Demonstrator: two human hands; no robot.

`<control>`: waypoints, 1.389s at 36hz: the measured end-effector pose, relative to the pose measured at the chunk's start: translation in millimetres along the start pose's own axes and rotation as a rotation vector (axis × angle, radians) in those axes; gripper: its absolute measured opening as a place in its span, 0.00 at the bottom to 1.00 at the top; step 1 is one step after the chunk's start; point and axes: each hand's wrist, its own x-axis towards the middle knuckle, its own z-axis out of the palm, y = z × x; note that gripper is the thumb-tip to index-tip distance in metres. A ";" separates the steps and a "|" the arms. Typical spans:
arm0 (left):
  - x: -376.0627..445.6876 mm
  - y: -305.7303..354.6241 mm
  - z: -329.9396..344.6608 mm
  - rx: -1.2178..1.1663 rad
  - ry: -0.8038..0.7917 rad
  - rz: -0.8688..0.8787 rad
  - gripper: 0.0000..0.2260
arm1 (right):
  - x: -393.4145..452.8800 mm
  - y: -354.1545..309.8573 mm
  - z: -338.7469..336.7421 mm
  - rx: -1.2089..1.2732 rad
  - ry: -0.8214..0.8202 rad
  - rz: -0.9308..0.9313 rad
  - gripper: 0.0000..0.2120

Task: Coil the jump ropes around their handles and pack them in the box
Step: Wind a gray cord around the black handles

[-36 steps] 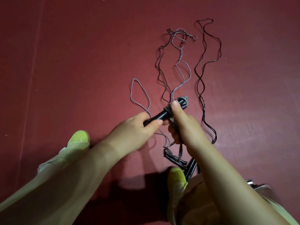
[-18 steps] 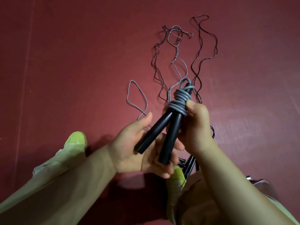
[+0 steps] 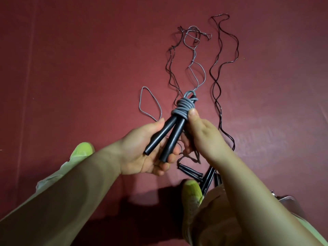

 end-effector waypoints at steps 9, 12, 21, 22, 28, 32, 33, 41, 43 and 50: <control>5.4 -1.1 -6.4 0.181 0.243 0.000 0.32 | 7.4 14.3 7.6 -0.185 0.095 0.054 0.32; 6.5 0.9 -10.1 0.304 0.328 0.019 0.29 | 6.5 16.6 9.5 -0.179 0.110 0.052 0.32; 21.3 -3.3 -17.5 0.608 0.600 0.270 0.10 | 10.9 25.4 15.1 0.093 -0.009 0.240 0.31; 22.2 -3.6 -18.9 0.624 0.600 0.309 0.09 | 10.5 24.5 15.2 0.095 -0.018 0.253 0.31; 27.9 -9.1 -22.1 0.640 0.659 0.397 0.18 | 10.8 19.3 14.6 0.084 0.054 0.251 0.27; 27.9 -9.5 -21.5 0.759 0.665 0.421 0.19 | 7.5 16.2 14.1 0.046 0.151 0.191 0.26; 27.6 -9.5 -21.3 0.781 0.668 0.427 0.18 | 6.2 14.8 14.3 0.035 0.172 0.172 0.26; 16.3 -7.1 -24.7 0.638 0.397 0.338 0.27 | 4.3 14.6 15.8 0.094 0.149 0.003 0.25; 14.2 -7.3 -19.5 0.483 0.331 0.300 0.29 | 3.7 14.2 15.0 0.246 0.086 -0.022 0.23; 13.8 -20.9 3.8 -0.158 -0.307 0.101 0.35 | 5.4 13.9 17.1 0.649 -0.011 0.011 0.21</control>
